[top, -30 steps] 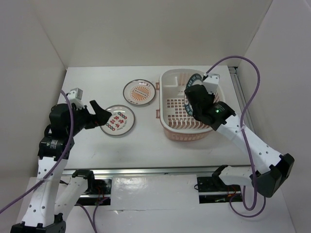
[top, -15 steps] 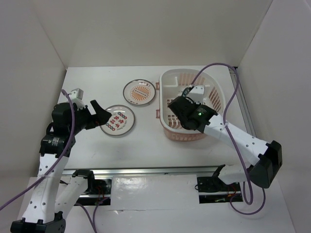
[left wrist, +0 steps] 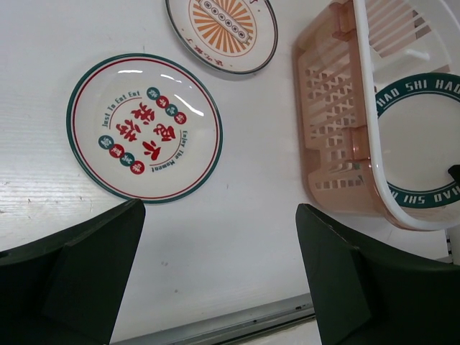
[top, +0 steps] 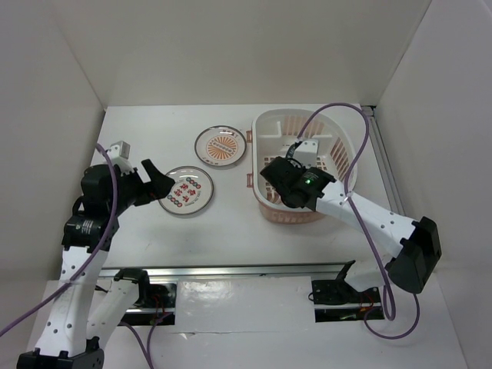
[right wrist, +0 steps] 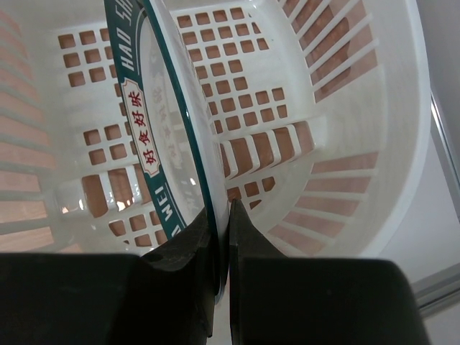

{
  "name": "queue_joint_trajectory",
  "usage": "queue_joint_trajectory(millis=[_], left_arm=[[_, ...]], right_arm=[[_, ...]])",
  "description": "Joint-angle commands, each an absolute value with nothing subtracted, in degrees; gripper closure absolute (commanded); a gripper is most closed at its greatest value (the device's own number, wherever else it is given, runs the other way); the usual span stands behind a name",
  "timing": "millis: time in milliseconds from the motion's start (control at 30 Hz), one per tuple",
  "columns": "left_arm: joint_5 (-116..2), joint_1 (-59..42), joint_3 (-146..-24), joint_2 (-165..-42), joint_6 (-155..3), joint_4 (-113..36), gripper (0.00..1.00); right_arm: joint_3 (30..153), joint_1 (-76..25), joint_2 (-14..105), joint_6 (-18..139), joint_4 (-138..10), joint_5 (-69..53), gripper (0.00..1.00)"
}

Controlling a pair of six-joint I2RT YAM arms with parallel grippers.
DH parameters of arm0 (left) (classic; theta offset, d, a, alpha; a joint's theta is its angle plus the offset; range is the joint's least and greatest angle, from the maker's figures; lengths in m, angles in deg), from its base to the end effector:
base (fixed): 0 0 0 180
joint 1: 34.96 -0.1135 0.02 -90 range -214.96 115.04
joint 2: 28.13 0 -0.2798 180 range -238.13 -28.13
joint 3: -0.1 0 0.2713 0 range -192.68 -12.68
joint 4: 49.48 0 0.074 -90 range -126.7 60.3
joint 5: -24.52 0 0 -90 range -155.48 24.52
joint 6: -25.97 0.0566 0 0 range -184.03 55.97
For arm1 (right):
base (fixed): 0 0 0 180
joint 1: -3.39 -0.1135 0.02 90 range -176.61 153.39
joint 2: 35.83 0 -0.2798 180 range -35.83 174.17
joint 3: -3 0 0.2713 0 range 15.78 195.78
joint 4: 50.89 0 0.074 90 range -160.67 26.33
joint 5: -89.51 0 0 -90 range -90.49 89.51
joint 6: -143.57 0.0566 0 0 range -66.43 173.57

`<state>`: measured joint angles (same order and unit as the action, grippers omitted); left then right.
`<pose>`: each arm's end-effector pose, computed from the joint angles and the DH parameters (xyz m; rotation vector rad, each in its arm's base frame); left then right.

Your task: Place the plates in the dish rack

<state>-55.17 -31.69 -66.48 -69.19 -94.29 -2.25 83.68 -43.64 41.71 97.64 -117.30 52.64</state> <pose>0.1735 -0.0201 0.3662 -0.3445 1.9551 -0.5588 0.2234 0.1733 0.3051 0.1995 2.1523 -0.3875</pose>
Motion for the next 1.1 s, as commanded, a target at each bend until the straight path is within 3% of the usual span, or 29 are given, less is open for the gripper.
queue_joint_trajectory(millis=[0,333,567,867,1033,1067], left_arm=[[-55.63,-31.44,-65.76,-68.56,-94.52,-3.3,0.0],[-56.16,-31.44,-65.76,-68.56,-94.52,-3.3,0.0],[-56.16,-31.44,-65.24,-68.56,-94.52,-3.3,0.0],[-57.21,-31.44,-64.19,-68.56,-94.52,-3.3,0.0],[-57.83,-31.44,-64.18,-68.56,-95.05,-3.3,0.0],[-57.83,-31.44,-64.18,-68.56,-95.05,-3.3,0.0]], right_arm=[[84.07,-44.77,41.52,99.97,-117.11,56.11,1.0],[84.68,-45.83,44.94,101.81,-118.33,56.11,0.99],[85.83,-47.59,47.49,104.54,-120.54,56.11,0.86],[86.52,-47.59,47.49,104.02,-119.92,54.97,0.54],[87.75,-48.12,47.49,104.02,-120.53,54.97,0.25],[88.28,-48.12,47.49,104.02,-120.54,54.97,0.06]])
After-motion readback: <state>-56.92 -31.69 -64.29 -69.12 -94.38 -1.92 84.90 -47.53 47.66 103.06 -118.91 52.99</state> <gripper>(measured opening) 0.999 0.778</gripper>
